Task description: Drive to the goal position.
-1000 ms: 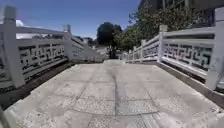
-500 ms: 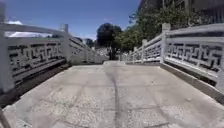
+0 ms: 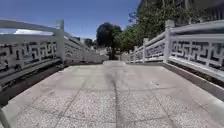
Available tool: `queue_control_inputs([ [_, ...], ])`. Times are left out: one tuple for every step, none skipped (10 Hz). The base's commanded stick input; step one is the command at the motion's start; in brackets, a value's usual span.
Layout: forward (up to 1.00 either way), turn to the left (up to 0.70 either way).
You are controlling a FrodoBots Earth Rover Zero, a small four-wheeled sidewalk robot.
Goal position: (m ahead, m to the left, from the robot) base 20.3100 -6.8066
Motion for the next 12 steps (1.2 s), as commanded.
queue_control_inputs([
  [0.45,0.0],
  [0.45,0.0],
  [0.45,0.0],
  [0.45,0.0],
  [0.45,0.0],
  [0.45,0.0],
  [0.45,0.0],
  [0.45,0.0],
  [0.45,0.0],
  [0.45,0.0],
  [0.45,0.0],
  [0.45,0.0],
])
